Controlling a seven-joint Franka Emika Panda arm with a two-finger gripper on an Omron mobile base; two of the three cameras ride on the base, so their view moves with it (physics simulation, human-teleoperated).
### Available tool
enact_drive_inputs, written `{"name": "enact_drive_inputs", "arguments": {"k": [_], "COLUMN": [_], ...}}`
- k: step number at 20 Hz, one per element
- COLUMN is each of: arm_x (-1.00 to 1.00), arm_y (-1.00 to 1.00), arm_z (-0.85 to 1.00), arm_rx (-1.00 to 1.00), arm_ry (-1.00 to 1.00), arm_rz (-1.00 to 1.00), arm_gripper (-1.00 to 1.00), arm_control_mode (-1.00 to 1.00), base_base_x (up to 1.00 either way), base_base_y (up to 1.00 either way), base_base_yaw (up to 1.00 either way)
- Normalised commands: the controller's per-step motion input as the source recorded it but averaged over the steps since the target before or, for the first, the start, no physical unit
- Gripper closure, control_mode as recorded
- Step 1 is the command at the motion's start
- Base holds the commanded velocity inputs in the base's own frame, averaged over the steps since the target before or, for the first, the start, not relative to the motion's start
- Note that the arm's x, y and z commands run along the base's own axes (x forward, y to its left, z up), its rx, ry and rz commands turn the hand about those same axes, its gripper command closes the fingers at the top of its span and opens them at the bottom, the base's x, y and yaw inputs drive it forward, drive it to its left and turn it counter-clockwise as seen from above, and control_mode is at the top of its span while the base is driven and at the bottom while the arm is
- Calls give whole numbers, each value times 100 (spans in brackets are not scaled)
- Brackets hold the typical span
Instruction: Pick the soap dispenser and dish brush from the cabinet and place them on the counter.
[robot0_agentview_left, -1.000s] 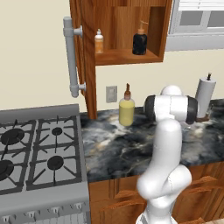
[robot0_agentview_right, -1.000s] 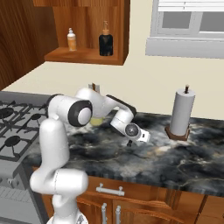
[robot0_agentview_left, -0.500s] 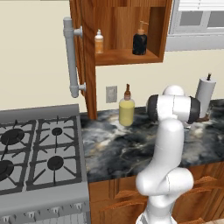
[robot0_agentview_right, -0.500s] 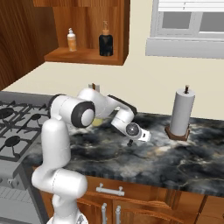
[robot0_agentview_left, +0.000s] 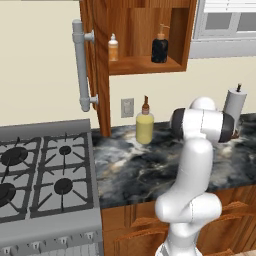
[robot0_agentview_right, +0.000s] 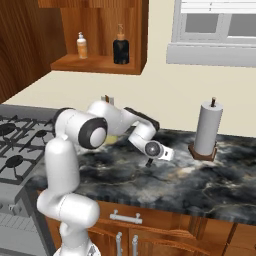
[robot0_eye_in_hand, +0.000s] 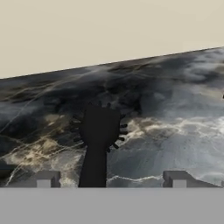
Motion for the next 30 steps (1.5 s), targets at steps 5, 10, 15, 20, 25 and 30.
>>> {"name": "enact_drive_inputs", "arguments": {"k": [5, 10, 15, 20, 25, 30], "arm_x": [-16, -22, -38, -46, -59, -59], "arm_y": [1, 17, 34, 41, 11, 0], "arm_z": [29, 34, 42, 50, 68, 77], "arm_rx": [0, 0, 0, -1, -1, 0], "arm_ry": [-16, -14, -16, -18, -10, 0], "arm_rz": [0, 1, 2, 1, 0, 5], "arm_gripper": [-100, -100, -100, -100, -100, -100], "arm_control_mode": [-100, -100, -100, -100, -100, -100], "base_base_x": [0, 0, 0, 0, 0, 0], "base_base_y": [0, 0, 0, 0, 0, 0], "base_base_yaw": [0, 0, 0, 0, 0, 0]}}
